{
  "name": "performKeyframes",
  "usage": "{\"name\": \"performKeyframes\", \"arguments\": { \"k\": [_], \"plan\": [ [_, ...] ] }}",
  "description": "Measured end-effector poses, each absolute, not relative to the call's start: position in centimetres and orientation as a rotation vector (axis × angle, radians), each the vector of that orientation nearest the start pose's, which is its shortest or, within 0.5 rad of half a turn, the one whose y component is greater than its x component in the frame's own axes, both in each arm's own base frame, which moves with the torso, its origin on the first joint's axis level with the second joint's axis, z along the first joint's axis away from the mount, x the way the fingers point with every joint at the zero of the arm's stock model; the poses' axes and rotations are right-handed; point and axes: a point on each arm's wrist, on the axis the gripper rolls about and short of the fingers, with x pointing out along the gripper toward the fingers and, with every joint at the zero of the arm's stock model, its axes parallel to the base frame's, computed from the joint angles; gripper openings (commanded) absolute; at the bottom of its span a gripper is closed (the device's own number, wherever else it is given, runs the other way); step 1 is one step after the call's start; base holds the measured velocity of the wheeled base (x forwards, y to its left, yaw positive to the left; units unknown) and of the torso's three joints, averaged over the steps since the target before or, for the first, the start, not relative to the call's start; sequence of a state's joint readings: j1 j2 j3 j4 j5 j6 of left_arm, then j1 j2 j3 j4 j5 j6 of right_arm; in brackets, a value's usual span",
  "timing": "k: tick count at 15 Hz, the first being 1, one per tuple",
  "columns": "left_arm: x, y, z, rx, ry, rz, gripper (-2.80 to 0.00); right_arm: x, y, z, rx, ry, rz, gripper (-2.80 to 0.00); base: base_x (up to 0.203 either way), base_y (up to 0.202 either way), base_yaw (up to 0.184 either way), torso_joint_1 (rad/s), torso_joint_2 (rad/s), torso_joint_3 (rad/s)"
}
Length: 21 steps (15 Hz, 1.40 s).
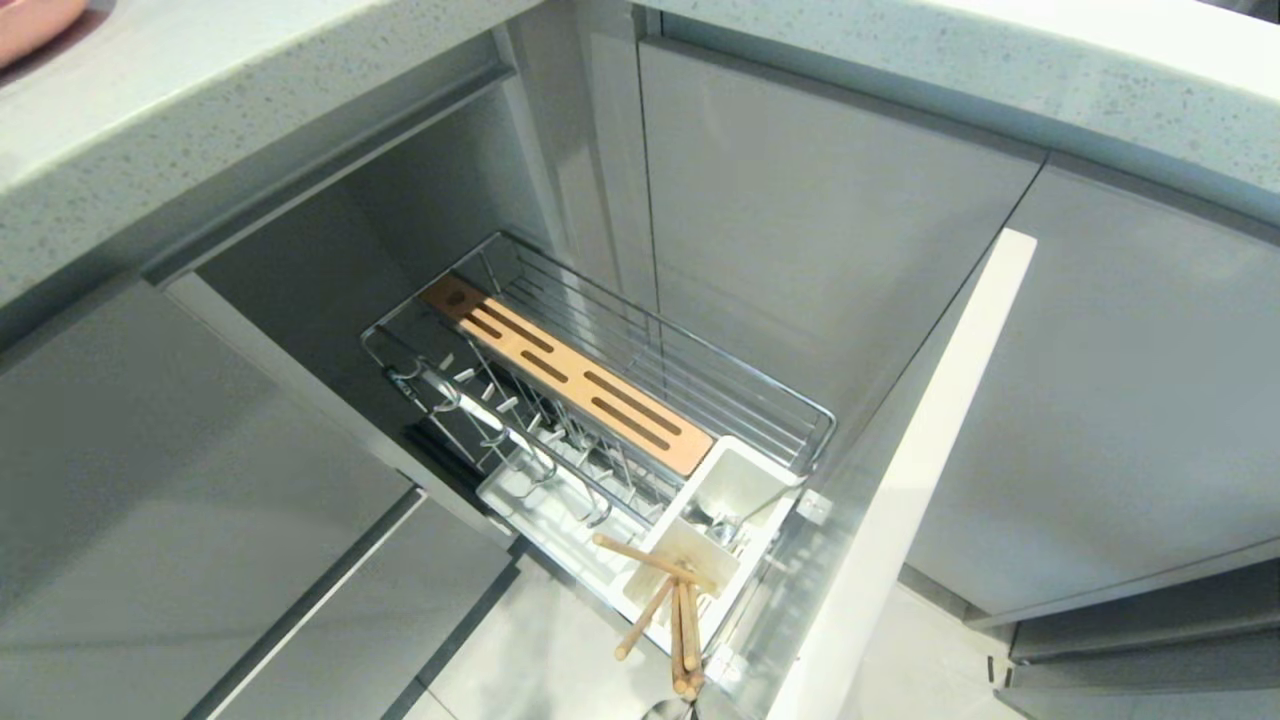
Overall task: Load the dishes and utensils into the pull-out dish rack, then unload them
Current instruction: Take the fork out of the cupboard
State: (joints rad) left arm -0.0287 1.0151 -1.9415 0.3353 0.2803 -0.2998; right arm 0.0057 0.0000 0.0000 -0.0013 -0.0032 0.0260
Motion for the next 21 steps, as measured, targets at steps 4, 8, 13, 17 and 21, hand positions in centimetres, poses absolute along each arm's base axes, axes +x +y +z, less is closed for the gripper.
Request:
{"name": "performKeyframes", "arguments": {
  "k": [4, 8, 13, 17, 21],
  "plan": [
    [-2.7, 0.1, 49.9, -0.409, -0.745, 0.390, -2.80, -2.3, 0.0, 7.6, 0.026, -0.001, 0.003, -2.80, 0.000, 0.000, 0.000, 0.000, 0.00, 0.000],
    [-0.2, 0.5, 49.6, -0.464, -0.752, 0.486, -2.80, -2.3, 0.0, 7.6, 0.026, -0.001, 0.003, -2.80, 0.000, 0.000, 0.000, 0.000, 0.00, 0.000],
    [3.3, 2.3, 49.2, -0.528, -0.668, 0.431, -2.80, -2.3, 0.0, 7.6, 0.026, -0.001, 0.003, -2.80, 0.000, 0.000, 0.000, 0.000, 0.00, 0.000],
    [5.7, 4.1, 49.0, -0.566, -0.625, 0.441, -2.80, -2.3, 0.0, 7.6, 0.026, -0.001, 0.003, -2.80, 0.000, 0.000, 0.000, 0.000, 0.00, 0.000],
    [7.8, 5.9, 48.9, -0.590, -0.599, 0.464, -2.80, -2.3, 0.0, 7.6, 0.026, -0.001, 0.003, -2.80, 0.000, 0.000, 0.000, 0.000, 0.00, 0.000]
  ]
}}
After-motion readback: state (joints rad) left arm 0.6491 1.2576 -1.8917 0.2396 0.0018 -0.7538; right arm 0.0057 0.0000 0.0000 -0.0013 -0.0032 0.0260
